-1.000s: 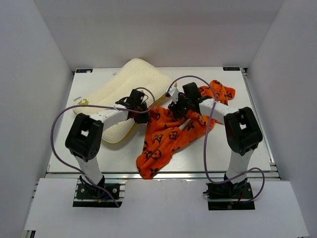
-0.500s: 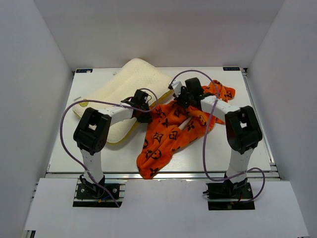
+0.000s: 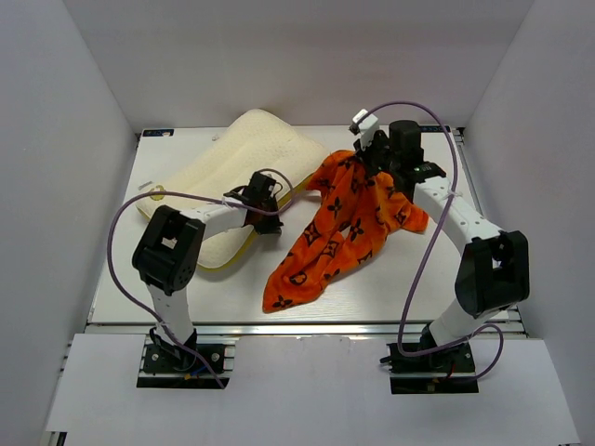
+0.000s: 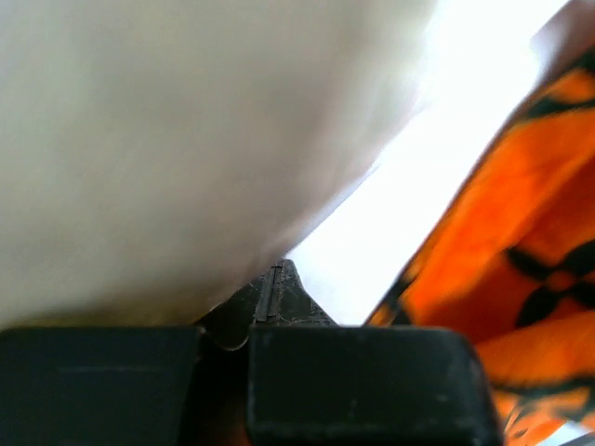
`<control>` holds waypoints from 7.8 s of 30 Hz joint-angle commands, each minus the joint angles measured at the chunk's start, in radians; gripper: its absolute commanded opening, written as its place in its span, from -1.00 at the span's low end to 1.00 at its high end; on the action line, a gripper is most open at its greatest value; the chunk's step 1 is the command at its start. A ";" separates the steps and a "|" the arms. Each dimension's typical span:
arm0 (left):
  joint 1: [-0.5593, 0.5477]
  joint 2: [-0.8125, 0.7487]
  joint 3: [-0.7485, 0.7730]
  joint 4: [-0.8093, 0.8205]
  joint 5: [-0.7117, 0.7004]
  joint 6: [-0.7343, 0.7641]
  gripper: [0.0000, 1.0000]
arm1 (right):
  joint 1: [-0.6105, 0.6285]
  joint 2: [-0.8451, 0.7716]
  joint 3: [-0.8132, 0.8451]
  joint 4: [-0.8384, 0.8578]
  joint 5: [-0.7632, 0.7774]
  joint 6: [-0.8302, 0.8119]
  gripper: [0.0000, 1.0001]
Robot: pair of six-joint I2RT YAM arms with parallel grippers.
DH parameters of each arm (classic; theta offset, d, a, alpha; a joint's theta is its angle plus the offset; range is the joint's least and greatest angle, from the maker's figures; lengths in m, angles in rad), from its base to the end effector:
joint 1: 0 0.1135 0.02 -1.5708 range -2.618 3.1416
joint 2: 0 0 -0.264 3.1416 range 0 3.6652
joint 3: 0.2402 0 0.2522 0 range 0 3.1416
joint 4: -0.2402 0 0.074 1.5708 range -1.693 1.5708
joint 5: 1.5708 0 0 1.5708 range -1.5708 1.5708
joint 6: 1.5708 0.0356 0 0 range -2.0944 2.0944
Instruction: Put the pillow into the pillowcase
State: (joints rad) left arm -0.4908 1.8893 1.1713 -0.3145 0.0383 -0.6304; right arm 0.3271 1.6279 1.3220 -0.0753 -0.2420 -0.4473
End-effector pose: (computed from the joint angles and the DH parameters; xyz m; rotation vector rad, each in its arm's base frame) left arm 0.3370 -0.1816 0.1542 -0.1723 2.6667 -0.4353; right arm 0.3642 0.1326 0.3201 -0.8789 1.7334 0.1564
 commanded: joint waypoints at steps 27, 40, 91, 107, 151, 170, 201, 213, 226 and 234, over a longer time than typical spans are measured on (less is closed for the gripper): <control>-0.120 -0.082 0.218 0.078 0.141 -0.003 -0.36 | -0.026 -0.224 -0.256 -0.106 0.018 0.073 0.28; -0.140 0.260 0.528 -0.049 0.086 0.057 -0.12 | -0.028 0.058 -0.155 -0.031 0.109 0.127 0.06; -0.123 -0.314 0.062 0.080 0.371 0.166 -0.32 | -0.186 -0.415 -0.267 -0.202 -0.438 0.234 -1.00; -0.187 -0.072 0.174 0.394 0.581 -0.049 -0.35 | -0.181 -0.408 -0.173 -0.115 -0.460 0.317 -1.00; 0.038 0.206 0.651 -0.164 0.051 0.559 0.90 | -0.163 -0.444 -0.311 -0.158 -0.415 0.280 -1.00; -0.011 0.259 0.408 -0.167 -0.592 0.512 -1.00 | -0.161 -0.405 -0.283 -0.164 -0.401 0.262 -1.00; -0.417 -0.742 -0.417 0.154 -0.017 0.512 -1.00 | -0.122 -0.296 -0.106 -0.144 -0.407 0.397 -1.00; -0.459 -1.054 -0.291 -0.116 -0.340 0.360 0.33 | -0.122 -0.318 -0.156 -0.195 -0.395 0.334 -1.00; -0.001 -0.530 0.000 0.008 0.066 0.435 0.90 | -0.122 -0.352 -0.213 -0.202 -0.391 0.308 -1.00; 0.118 -0.072 0.447 -0.175 0.353 0.572 0.96 | -0.122 -0.346 -0.216 -0.181 -0.408 0.308 -1.00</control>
State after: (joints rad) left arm -0.3885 1.7859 1.4853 -0.4110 0.1993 -0.1390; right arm 0.2039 1.3087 1.1122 -0.2905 -0.6273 -0.1322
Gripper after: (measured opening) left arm 0.979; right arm 0.011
